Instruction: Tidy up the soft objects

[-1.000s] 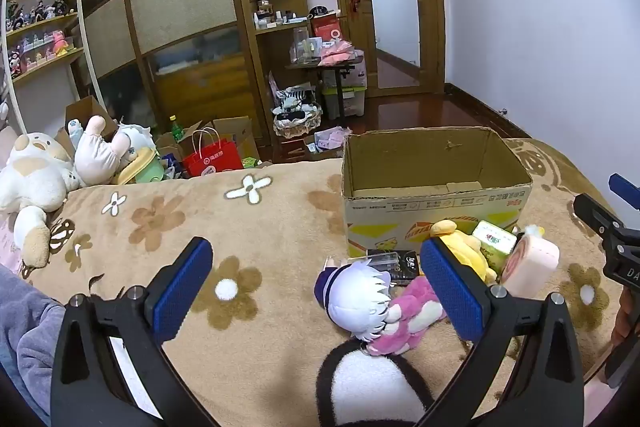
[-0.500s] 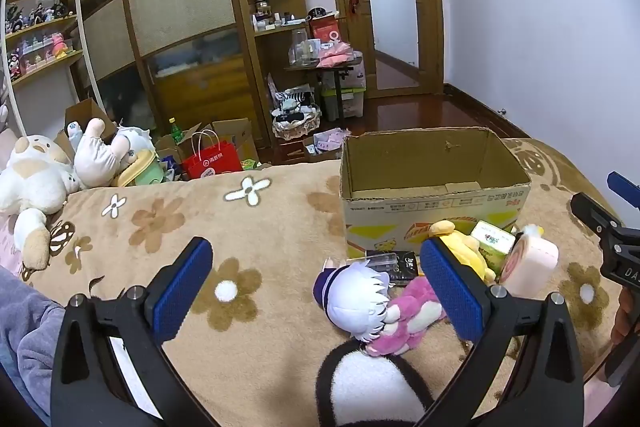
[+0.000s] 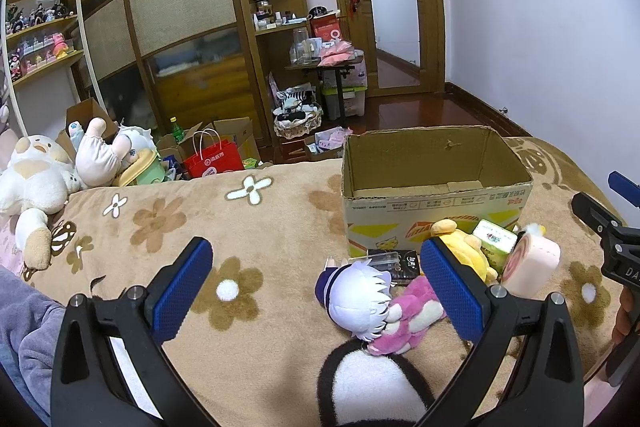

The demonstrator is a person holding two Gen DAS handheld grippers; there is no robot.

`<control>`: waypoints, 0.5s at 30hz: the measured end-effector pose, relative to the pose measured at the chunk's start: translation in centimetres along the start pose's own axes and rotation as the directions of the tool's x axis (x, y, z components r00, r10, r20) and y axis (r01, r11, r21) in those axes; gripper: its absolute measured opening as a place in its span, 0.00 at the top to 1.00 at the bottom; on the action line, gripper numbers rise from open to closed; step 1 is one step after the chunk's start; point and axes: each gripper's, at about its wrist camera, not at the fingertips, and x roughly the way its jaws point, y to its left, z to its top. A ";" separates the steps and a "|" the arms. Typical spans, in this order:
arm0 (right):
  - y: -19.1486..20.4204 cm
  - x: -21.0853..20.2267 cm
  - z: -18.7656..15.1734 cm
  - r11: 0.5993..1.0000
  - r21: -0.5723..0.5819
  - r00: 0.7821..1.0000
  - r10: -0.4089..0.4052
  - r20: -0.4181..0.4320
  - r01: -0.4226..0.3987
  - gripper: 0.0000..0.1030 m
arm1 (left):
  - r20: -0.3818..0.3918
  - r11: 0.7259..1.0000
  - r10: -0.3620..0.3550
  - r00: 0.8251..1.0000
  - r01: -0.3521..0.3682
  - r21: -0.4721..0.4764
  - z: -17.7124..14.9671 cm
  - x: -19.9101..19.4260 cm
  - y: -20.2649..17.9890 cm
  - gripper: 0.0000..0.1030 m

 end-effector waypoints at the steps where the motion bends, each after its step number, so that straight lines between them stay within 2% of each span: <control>1: 0.0 0.0 0.0 1.000 0.000 1.000 0.000 0.000 0.000 0.00 | 0.000 1.000 0.000 1.000 0.000 0.000 0.0 -0.1 0.0 0.01; 15: 0.0 0.0 0.0 1.000 -0.001 1.000 0.000 -0.004 0.000 0.00 | -0.002 1.000 0.001 1.000 -0.001 0.001 0.0 0.0 0.0 0.01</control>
